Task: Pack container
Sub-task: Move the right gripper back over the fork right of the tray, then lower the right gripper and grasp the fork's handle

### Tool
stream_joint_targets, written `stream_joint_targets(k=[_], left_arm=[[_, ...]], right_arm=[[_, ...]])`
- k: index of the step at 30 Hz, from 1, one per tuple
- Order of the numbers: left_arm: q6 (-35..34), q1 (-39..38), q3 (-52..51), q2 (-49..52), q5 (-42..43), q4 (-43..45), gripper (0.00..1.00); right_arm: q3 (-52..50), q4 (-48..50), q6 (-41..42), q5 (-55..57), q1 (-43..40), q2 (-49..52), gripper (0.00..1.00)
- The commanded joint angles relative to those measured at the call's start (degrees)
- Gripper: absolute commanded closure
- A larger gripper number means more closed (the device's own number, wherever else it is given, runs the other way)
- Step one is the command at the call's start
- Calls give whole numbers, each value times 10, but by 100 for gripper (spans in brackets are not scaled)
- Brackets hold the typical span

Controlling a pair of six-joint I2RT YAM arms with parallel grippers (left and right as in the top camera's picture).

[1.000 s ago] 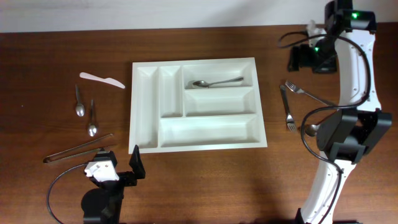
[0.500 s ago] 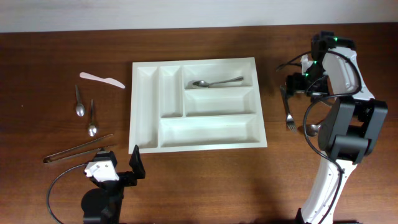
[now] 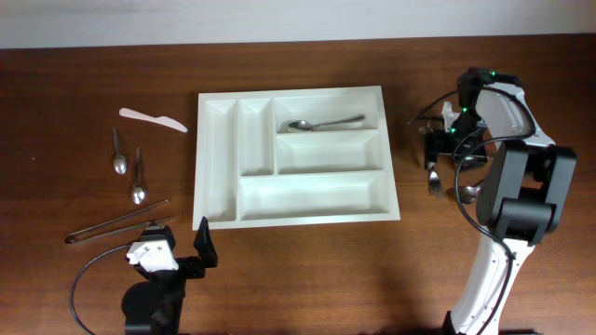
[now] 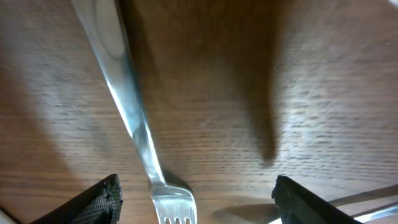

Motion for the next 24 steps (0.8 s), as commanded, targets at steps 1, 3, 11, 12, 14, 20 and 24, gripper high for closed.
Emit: stream_joint_targets(k=[1,3,11,12,14,20,24], left_arm=[[5,2,-2,-4,8,-1,1],[5,2,-2,-4,8,-1,1],[5,2,-2,-4,8,-1,1],[5,2,-2,-4,8,-1,1],[5,2,-2,-4,8,-1,1],[5,2,-2,-4,8,-1,1],[5,2,-2,-4,8,-1,1]], right_arm=[[-17,2,-5,7,4,-6,25],[-21,5,-5,7,4,-6,28],[-27,50,-5,7,17,-6,37],[-29,59,-5,7,20,-6,39],[-30,73,-5,7,27,-6,44],[-30,96,-5,7,49,-5,54],[-39,104,-3,7,53,-5,59]])
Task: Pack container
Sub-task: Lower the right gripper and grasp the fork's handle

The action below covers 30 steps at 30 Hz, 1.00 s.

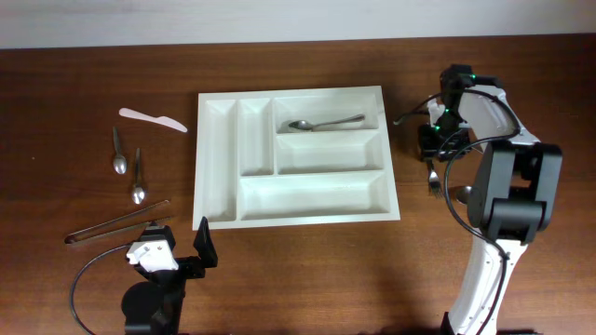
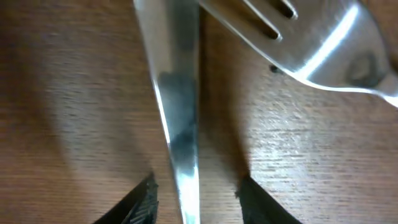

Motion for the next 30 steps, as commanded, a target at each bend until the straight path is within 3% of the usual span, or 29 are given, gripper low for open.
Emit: stream_joint_targets(k=[1,6,23,30], left_arm=[[5,2,-2,-4,8,-1,1],[5,2,-2,-4,8,-1,1],[5,2,-2,-4,8,-1,1],[5,2,-2,-4,8,-1,1]], right_arm=[[-25,9,-3,-14,9,-1,60],[-77,29,-3,-14,8,-1,62],[-128,56,4,-15,8,-1,95],[-128,60,4,-15,8,-1,96]])
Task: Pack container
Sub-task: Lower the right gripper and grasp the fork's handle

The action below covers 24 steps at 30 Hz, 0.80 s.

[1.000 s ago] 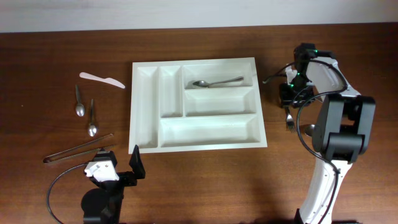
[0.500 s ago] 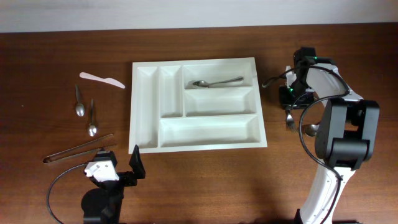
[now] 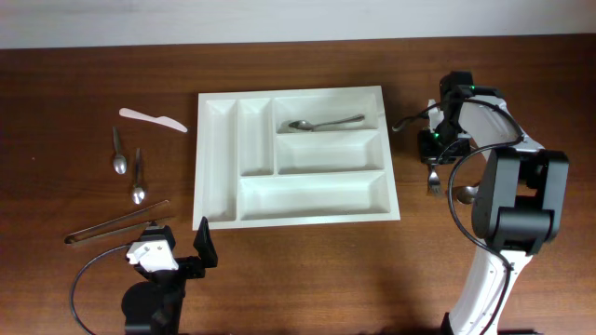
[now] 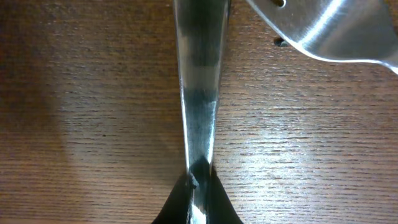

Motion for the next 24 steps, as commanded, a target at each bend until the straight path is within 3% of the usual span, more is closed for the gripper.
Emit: stream_joint_targets(k=[1,6,24], left_arm=[[5,2,-2,-4,8,-1,1],[5,2,-2,-4,8,-1,1],[5,2,-2,-4,8,-1,1]], right_arm=[[-38,-5,1,-19,7,49,96],[-10,-19,1,-19,7,48,96],[236,-137,0,-19,7,48,96]])
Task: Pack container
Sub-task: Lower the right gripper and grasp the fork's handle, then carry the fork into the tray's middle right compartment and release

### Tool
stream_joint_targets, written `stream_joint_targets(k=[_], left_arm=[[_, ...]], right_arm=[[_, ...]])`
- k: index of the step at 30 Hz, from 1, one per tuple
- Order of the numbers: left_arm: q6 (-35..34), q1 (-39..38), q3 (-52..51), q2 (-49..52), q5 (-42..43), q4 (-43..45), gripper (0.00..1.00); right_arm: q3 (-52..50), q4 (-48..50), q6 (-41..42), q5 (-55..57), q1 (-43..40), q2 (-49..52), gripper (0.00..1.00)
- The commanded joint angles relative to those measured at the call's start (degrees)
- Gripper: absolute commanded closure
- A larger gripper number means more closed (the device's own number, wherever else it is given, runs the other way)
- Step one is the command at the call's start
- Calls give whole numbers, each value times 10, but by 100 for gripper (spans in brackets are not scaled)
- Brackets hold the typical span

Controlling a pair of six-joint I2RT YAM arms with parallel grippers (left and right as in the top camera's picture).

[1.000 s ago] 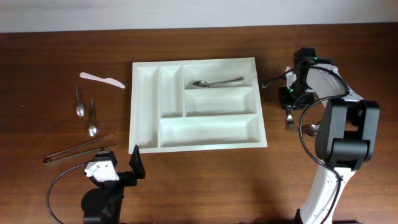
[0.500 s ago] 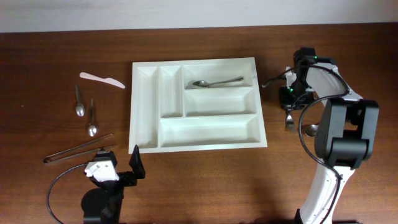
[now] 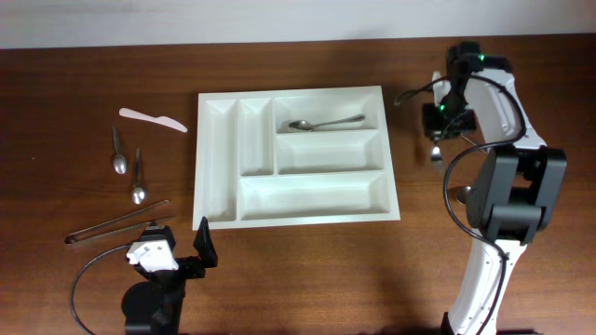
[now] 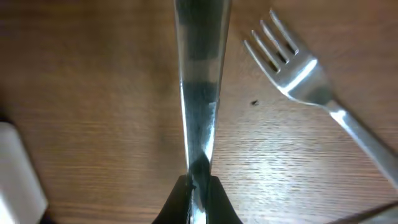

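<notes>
The white cutlery tray (image 3: 391,200) lies mid-table with one spoon (image 3: 324,123) in its top right compartment. My right gripper (image 3: 441,124) hovers just right of the tray's top right corner. In the right wrist view the gripper (image 4: 198,184) is shut on the handle of a steel cutlery piece (image 4: 200,74), held above the wood; its far end is cut off by the frame. A fork (image 4: 292,68) lies on the table below it. My left gripper (image 3: 203,246) rests near the front left, with nothing in it.
Left of the tray lie a white plastic knife (image 3: 152,118), two small spoons (image 3: 118,154) (image 3: 138,179) and metal tongs (image 3: 116,224). More cutlery (image 3: 463,193) lies on the table right of the tray. The tray's corner (image 4: 18,174) shows at the left of the right wrist view.
My right gripper, still shut on the steel handle, has moved toward the table's far side and stands higher above the wood. The fork on the table now looks smaller. The left arm is unmoved.
First my right gripper stood open over a fork right of the tray. Then its fingers straddled a steel handle beside another fork head. Then they were shut on that handle at table level, and now the piece is held off the table.
</notes>
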Motion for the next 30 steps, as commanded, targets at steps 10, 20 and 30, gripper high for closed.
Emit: stream_joint_targets(k=[10,20,30], left_arm=[[5,2,-2,-4,8,-1,1],[5,2,-2,-4,8,-1,1],[5,2,-2,-4,8,-1,1]], right_arm=[[46,-20,-43,-36,11,1,96],[101,-50,-183,-109,75,-16,96],[132,-73,-395,-126,168,-18,96]])
